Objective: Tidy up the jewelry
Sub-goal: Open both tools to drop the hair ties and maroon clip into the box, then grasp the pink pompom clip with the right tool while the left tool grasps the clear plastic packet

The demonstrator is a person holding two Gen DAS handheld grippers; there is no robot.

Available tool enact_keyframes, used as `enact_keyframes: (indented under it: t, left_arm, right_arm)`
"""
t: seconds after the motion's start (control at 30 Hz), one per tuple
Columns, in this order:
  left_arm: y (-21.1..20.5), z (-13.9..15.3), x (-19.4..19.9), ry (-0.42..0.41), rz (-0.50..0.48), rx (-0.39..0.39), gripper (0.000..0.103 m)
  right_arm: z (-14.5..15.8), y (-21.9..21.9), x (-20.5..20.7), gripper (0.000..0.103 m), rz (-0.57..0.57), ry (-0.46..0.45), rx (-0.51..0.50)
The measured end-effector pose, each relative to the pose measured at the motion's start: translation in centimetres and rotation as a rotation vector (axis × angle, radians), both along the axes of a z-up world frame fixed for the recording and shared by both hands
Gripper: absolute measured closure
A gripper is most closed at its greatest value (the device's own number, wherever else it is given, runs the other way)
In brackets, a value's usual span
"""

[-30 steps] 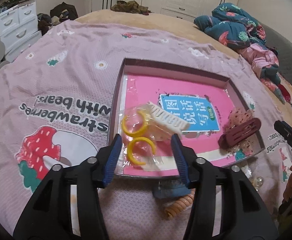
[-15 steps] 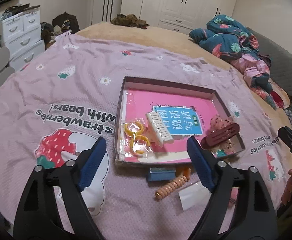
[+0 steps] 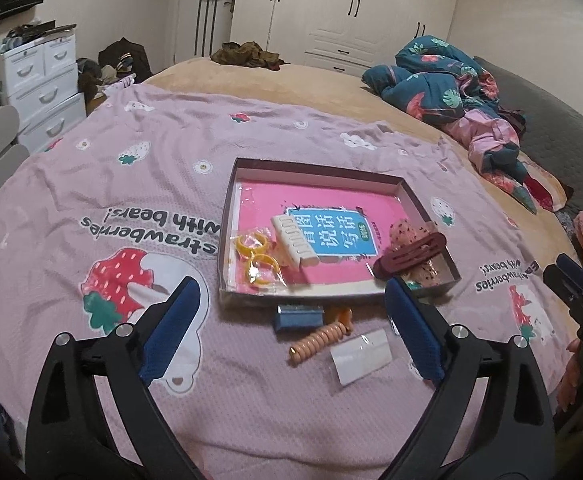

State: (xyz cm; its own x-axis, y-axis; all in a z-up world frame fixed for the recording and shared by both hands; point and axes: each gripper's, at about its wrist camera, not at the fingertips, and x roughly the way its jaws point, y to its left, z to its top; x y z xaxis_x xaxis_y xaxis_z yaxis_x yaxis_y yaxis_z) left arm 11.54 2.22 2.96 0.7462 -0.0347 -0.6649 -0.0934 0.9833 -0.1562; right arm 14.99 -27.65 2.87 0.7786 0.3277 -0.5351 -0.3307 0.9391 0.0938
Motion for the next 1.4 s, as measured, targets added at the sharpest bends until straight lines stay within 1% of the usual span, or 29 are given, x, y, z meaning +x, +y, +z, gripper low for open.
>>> enact_keyframes:
  t: [0.4,0.8,0.93,1.1,1.4]
  left_arm:
    - [-0.8,-0.8,-2.5,0.013,-0.006,0.008,0.016]
    - [-0.9,-1.9,-4.3,0.035,-0.005,0.004,0.016]
    - [-1.2,-2.7,-4.4,0.054,-0.011,0.006,0.016]
    - [-1.5,-3.5,-4.5,0.072,-0.021,0.003,0.016]
    - [-1.8,-4.8,-4.3,0.100,-0.036,-0.010,0.016]
  right_arm:
    - [-1.0,0.8,-3.1,0.004,0.059,0.008,-0.045]
    - [-2.9,1.8,-4.7,0.004,0.110,0.042,-0.076]
    - [-3.8,2.2,-4.9,0.004,0.122,0.061,-0.084]
    - [-4.8,2.8,-5.3,0.004,0.133,0.063,-0.109]
    - [-6.5,3.8,-5.3,0.004,0.155,0.093,-0.118]
